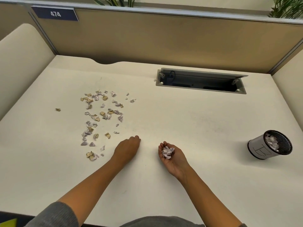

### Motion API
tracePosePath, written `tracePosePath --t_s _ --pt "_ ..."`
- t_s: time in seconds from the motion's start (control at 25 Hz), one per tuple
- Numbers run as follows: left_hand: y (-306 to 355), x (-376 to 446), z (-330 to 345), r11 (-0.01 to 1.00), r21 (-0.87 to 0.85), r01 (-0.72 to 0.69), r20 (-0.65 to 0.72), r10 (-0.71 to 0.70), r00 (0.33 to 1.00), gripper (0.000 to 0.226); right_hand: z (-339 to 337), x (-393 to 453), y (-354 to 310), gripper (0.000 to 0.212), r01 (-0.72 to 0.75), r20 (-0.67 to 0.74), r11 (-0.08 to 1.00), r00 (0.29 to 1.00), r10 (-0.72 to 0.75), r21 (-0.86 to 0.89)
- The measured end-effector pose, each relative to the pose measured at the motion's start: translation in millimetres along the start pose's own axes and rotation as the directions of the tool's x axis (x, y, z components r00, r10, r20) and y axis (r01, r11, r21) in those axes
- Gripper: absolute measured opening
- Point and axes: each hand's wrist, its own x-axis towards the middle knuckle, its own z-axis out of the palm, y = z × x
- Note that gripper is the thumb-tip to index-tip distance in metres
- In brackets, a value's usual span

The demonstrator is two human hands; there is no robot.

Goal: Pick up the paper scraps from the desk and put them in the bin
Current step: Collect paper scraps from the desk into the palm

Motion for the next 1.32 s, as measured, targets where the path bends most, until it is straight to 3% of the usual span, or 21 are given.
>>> tracePosePath --t_s 0.12,0.36,0.48,0.6,0.76,0.8,0.88,1.04,1.16,1.32 --pt "20.6 12.1 -8.7 0.929 -0.338 0.150 0.019 -0.152 0.988 0.033 2.1 0.7 3.3 0.023 0.014 -0.001 1.000 1.000 -0.014 0.019" --pt "114.2 6.8 -46.6 0.733 -0.678 -0.052 -0.101 -0.023 0.995 0.037 7.2 -0.5 5.2 0.014 0.074 0.118 0.996 0.990 -0.079 0.040" --pt "144.1 5.4 -45.9 0.580 -0.809 -0.092 -0.172 -0.083 0.982 0.036 9.5 -8.8 1.2 0.010 0.053 0.232 0.974 0.967 -0.104 0.219" --pt "157.6 6.6 -42.8 0.468 -0.875 -0.125 -0.221 -0.157 0.963 0.029 11.5 -15.8 -6.1 0.012 0.110 0.261 0.966 0.950 -0.171 0.232" --pt "163.8 11.9 -46.9 0.108 -0.986 -0.126 -0.148 -0.226 0.963 0.020 9.0 -16.3 -18.7 0.025 0.006 0.254 0.889 0.957 -0.137 0.457" --pt "161.5 14.9 -48.0 0.067 -0.988 -0.139 -0.151 -0.245 0.958 0.021 6.8 -15.1 -23.2 0.022 0.033 0.212 0.882 0.966 -0.149 0.469" --pt "152.8 23.1 -45.4 0.120 -0.984 -0.129 -0.157 -0.272 0.949 0.021 2.0 -13.9 -33.5 0.019 0.126 0.108 0.890 0.976 -0.191 0.439" --pt "131.1 39.2 -19.4 0.399 -0.916 0.043 -0.058 -0.237 0.970 0.012 -10.8 -17.1 -58.2 0.024 0.202 0.040 0.882 0.970 -0.241 0.425" --pt "114.5 49.6 7.5 0.644 -0.761 0.081 0.022 -0.099 0.995 0.041 -19.9 -22.1 -79.5 0.025 0.254 0.027 0.867 0.956 -0.293 0.430" --pt "107.3 58.3 28.8 0.800 -0.597 0.061 0.123 0.017 0.992 0.090 -33.9 -35.7 -119.3 0.028 0.352 0.023 0.820 0.914 -0.405 0.452"
